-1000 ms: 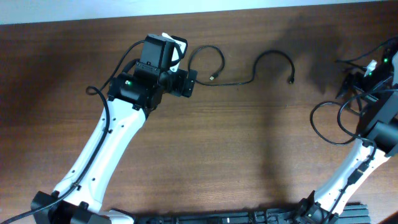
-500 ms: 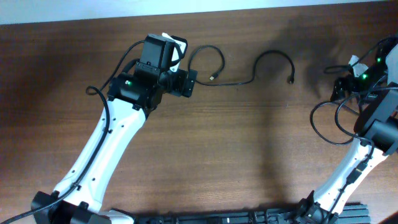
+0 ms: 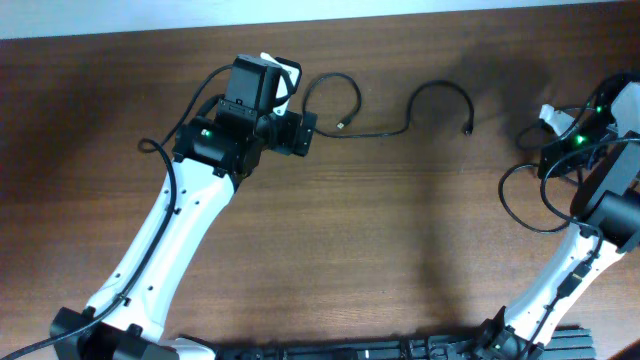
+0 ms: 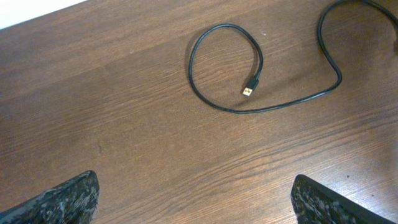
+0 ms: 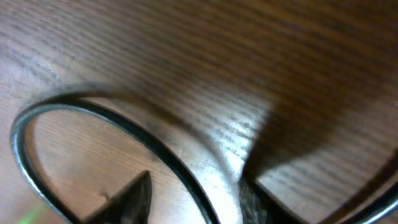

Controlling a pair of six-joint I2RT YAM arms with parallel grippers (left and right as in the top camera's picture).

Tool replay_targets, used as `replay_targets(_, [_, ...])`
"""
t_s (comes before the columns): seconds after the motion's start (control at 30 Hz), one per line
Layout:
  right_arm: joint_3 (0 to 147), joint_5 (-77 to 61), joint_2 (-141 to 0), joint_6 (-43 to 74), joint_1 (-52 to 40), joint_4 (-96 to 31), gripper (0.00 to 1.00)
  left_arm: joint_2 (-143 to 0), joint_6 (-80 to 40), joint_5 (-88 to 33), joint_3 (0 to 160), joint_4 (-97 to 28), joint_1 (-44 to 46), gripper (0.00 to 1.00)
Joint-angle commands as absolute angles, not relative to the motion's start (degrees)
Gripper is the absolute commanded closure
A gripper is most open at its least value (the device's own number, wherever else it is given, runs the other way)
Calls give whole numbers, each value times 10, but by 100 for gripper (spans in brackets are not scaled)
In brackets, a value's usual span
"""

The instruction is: Untangle cables

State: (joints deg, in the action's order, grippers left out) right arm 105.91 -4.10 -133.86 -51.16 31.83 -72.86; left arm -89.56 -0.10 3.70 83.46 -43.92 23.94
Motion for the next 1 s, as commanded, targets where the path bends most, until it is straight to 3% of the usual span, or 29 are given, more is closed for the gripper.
replay_targets(0.0, [1040, -53, -1356, -531, 316, -706, 83, -883, -9, 43, 837, -438, 239, 1])
replay_targets(0.1, [1040, -43, -1356, -495, 316, -663, 96, -883, -9, 43, 837, -438, 239, 1])
replay_targets(0.4, [1040, 127, -1356, -400, 328, -540, 96, -883, -9, 43, 837, -438, 239, 1])
replay_targets(0.7, [1042, 157, -1356, -277, 444, -446, 96, -883, -9, 43, 837, -438, 239, 1])
replay_targets(0.73, [1042, 153, -1356, -256, 461, -441, 89, -883, -9, 43, 837, -438, 239, 1])
replay_targets(0.77, [1042, 145, -1356, -240, 472, -438, 68, -883, -9, 43, 837, -438, 239, 1])
replay_targets(0.8, [1043, 131, -1356, -232, 480, -438, 56, -883, -9, 43, 837, -438, 239, 1])
replay_targets(0.9, [1047, 55, -1356, -232, 496, -439, 35, -883, -9, 43, 837, -438, 239, 1])
replay_targets(0.97, [1058, -27, -1356, -232, 498, -442, 27, -883, -9, 43, 837, -438, 239, 1])
